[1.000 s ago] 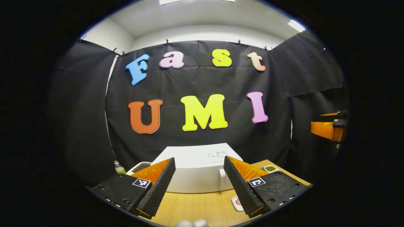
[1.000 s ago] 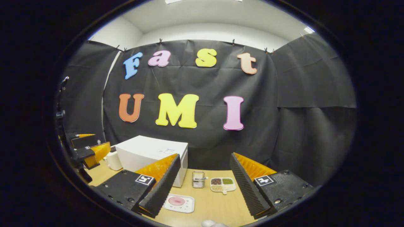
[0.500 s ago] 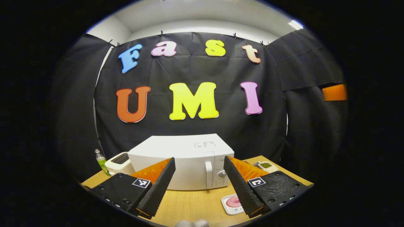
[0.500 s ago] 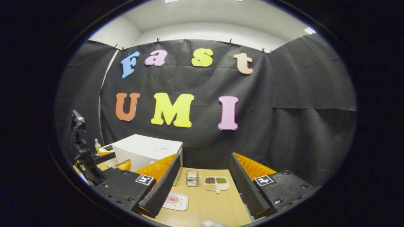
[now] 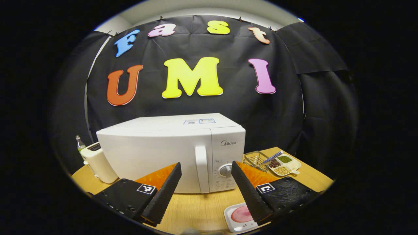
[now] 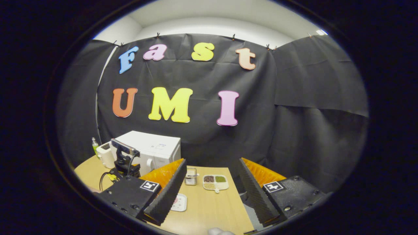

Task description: Open the microwave oven with the left hand, put the food in, and close the microwave oven.

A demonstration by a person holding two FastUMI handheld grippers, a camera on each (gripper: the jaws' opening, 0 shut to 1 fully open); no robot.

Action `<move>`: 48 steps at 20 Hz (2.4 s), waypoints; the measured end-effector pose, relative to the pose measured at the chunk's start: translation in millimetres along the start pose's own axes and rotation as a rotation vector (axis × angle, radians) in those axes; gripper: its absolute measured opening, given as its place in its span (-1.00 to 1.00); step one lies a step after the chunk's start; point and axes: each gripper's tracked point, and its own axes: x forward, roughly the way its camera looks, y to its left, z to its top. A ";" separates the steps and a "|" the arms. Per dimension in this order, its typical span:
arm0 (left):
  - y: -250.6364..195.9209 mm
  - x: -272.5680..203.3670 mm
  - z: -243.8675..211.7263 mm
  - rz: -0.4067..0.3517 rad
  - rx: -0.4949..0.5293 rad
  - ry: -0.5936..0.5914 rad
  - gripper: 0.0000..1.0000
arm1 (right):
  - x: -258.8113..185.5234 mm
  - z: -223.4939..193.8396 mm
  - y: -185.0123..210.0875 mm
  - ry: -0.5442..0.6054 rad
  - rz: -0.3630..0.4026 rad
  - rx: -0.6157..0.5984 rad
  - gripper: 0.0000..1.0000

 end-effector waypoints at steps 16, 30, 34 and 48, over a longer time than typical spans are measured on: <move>9.9 47.3 -20.0 -0.005 -0.041 0.002 -0.54 | 9.5 -6.5 -6.2 0.048 -0.052 -0.034 1.00; 23.6 -41.8 -38.3 -0.084 -0.030 0.016 -0.80 | 19.1 -10.4 55.8 0.042 0.141 -0.043 1.00; 45.2 -83.7 -47.0 -0.040 0.004 0.049 -0.66 | 19.8 -6.2 89.8 0.020 0.255 -0.022 0.94; 133.4 -180.8 -48.8 0.160 -0.007 0.061 0.58 | -0.2 6.2 140.3 -0.021 0.394 -0.035 1.00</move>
